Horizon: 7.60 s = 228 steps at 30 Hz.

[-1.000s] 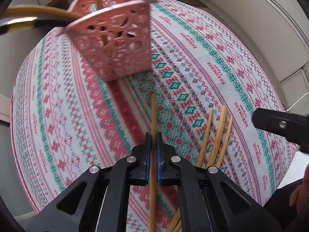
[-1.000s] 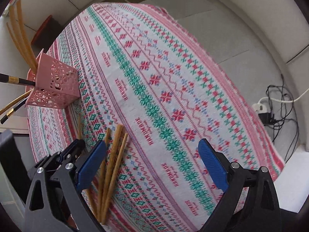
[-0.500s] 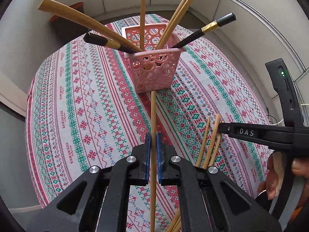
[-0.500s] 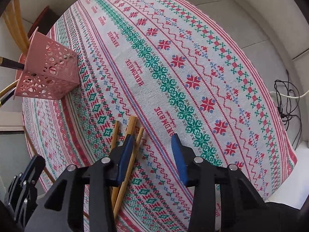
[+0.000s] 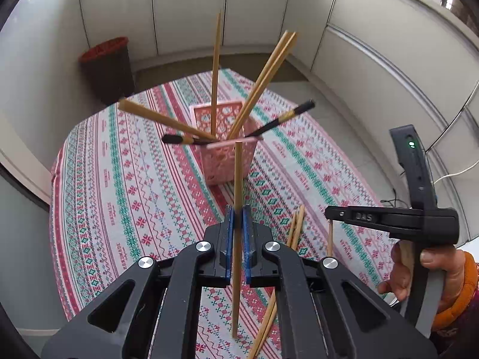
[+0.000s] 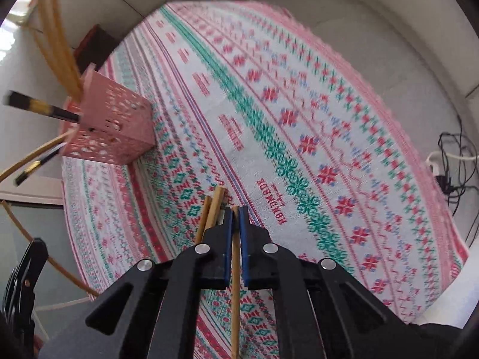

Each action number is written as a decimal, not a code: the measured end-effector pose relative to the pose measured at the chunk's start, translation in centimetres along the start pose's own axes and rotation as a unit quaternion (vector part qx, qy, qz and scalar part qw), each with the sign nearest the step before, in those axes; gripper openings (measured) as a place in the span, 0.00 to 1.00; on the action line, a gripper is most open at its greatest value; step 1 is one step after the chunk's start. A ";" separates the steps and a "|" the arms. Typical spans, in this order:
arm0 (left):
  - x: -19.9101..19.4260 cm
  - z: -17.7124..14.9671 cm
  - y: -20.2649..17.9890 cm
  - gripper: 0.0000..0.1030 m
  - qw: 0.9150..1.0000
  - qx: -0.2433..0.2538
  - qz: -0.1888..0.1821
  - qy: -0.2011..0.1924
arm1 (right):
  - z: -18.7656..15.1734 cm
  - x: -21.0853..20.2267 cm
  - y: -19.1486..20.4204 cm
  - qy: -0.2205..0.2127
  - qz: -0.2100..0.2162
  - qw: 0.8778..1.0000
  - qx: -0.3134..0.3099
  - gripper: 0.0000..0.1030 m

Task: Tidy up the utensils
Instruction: 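Raise both held chopsticks above the pink holder, then open both tools to release the chopsticks into the pink holder, then grasp a bamboo chopstick with the left tool while the right tool grasps another, then lift both held chopsticks above the pink holder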

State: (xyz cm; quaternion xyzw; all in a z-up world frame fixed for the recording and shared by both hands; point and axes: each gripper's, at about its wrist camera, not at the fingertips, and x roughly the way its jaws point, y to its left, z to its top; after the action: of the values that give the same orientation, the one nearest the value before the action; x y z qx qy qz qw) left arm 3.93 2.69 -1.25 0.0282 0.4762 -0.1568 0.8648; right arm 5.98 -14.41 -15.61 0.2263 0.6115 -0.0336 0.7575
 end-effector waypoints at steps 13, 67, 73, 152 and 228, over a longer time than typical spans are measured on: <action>-5.6 2.7 -1.3 0.05 0.996 0.004 -0.020 -0.085 | 2.1 -13.6 -1.9 -0.155 0.029 0.986 -0.047 0.05; -9.0 10.1 6.7 0.43 0.958 -0.145 0.072 -0.235 | 8.4 -20.2 13.9 -0.360 0.101 0.920 -0.118 0.05; -8.6 9.6 7.8 0.43 0.960 -0.148 0.076 -0.223 | 7.9 -17.5 16.0 -0.364 0.078 0.916 -0.148 0.05; 18.0 -0.2 -6.5 0.46 0.975 0.036 0.017 0.219 | 2.5 -4.6 -6.6 0.004 -0.035 0.997 0.069 0.93; -8.3 11.8 3.9 0.21 0.955 -0.135 0.036 -0.263 | 4.0 -25.0 11.4 -0.347 0.153 0.911 -0.161 0.08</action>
State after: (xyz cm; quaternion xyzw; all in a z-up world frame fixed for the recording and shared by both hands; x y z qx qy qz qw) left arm 10.63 6.05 11.68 -0.1136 0.2472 -0.0615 0.9603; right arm 7.14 -11.36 12.02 0.1656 0.2654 0.1051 0.9440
